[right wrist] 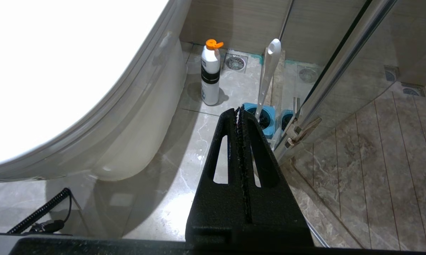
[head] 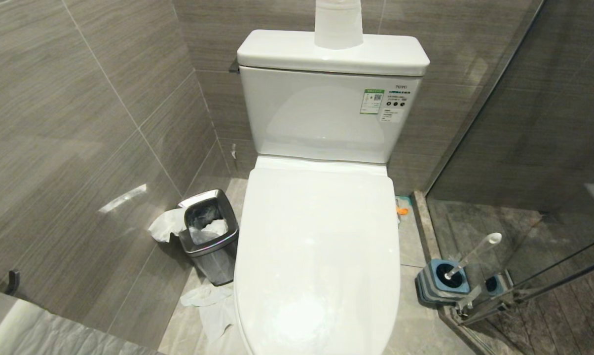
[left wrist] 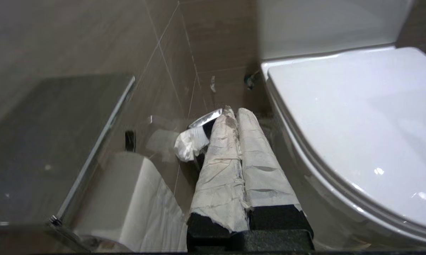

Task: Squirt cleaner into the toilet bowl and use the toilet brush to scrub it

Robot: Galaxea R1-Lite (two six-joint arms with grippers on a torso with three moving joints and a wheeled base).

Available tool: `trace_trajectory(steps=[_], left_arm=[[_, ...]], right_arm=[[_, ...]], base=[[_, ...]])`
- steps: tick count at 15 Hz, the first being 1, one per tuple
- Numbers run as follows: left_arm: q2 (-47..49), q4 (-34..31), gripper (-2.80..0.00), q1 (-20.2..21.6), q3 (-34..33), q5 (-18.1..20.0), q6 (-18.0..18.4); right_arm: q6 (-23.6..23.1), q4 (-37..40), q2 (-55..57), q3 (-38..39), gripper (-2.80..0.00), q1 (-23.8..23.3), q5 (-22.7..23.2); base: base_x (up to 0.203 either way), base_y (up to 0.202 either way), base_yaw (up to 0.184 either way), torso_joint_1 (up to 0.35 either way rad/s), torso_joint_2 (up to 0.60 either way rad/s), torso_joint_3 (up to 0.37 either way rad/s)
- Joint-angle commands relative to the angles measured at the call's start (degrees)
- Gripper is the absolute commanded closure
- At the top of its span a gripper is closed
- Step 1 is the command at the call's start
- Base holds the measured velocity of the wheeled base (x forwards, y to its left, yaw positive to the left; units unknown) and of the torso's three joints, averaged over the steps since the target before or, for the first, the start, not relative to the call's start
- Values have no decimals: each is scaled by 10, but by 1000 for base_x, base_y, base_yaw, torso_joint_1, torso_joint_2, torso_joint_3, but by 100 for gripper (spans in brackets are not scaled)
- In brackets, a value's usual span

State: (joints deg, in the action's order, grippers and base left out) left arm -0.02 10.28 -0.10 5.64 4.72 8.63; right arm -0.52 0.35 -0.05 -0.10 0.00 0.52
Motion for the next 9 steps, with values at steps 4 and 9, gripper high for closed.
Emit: trace_trajectory(steps=[4, 9], left_arm=[[1, -53, 0, -1, -58, -9, -4], [1, -107, 0, -1, -57, -12, -10]], right_arm=[[0, 0, 0, 0, 0, 0, 1], [0, 0, 0, 0, 0, 0, 0]], base=[[0, 0, 0, 0, 0, 0], [0, 0, 0, 0, 0, 0]])
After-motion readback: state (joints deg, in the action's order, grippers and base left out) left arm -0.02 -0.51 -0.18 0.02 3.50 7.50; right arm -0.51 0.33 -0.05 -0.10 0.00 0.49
